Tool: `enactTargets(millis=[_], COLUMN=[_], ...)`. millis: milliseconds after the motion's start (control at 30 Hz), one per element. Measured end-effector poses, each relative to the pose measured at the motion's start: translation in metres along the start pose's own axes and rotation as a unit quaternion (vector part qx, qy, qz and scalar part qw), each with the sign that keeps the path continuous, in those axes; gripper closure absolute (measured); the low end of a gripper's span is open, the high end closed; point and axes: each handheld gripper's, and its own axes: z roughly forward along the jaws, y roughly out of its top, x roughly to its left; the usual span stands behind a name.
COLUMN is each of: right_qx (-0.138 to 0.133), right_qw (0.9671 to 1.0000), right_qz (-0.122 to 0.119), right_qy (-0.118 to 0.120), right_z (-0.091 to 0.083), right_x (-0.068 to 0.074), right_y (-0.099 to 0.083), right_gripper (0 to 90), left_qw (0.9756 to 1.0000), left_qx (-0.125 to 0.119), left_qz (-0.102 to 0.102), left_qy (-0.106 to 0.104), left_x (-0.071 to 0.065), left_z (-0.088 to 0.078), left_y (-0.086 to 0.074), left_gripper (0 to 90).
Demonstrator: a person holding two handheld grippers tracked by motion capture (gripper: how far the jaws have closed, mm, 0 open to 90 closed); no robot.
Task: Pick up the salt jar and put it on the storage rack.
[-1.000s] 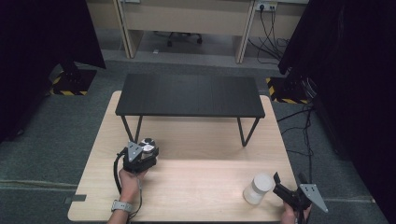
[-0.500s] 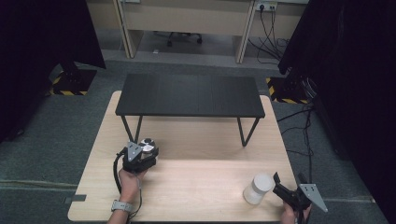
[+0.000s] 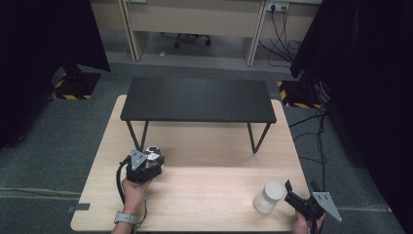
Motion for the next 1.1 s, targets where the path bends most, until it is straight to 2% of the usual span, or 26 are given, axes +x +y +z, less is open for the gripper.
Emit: enactTargets(millis=[133,333,367,467,700,1100], right_qx=[0.0,0.001,0.001,-0.002,-0.003,-0.008], right_qw=[1.0,1.0,1.0,1.0,1.0,0.9999], right_qz=[0.0,-0.001,-0.002,0.001,0.002,0.011], right_qy=[0.0,0.0,0.001,0.001,0.002,-0.001], right_z=[0.0,0.0,0.0,0.0,-0.001,-0.002], right_x=[0.0,0.0,0.0,-0.001,-0.001,-0.001], right_y=[0.0,0.0,0.0,-0.001,-0.001,-0.002], right_gripper=[0.7,0.7,0.7,0.7,0.7,0.7], left_qw=[1.0,0.9999,0.9998,0.9998,0.9996,0.9994], left_qx=[-0.009,-0.014,-0.011,-0.009,0.001,-0.013], left_qz=[0.001,0.005,0.002,-0.008,-0.009,0.005], left_qy=[-0.002,0.007,0.015,0.018,0.026,0.031], left_x=[0.0,-0.005,-0.008,-0.01,-0.014,-0.018], left_z=[-0.005,-0.016,-0.02,-0.026,-0.036,-0.053], left_y=[0.0,0.01,0.014,0.016,0.027,0.051], left_gripper=[31.8,31.8,31.8,31.8,31.8,31.8])
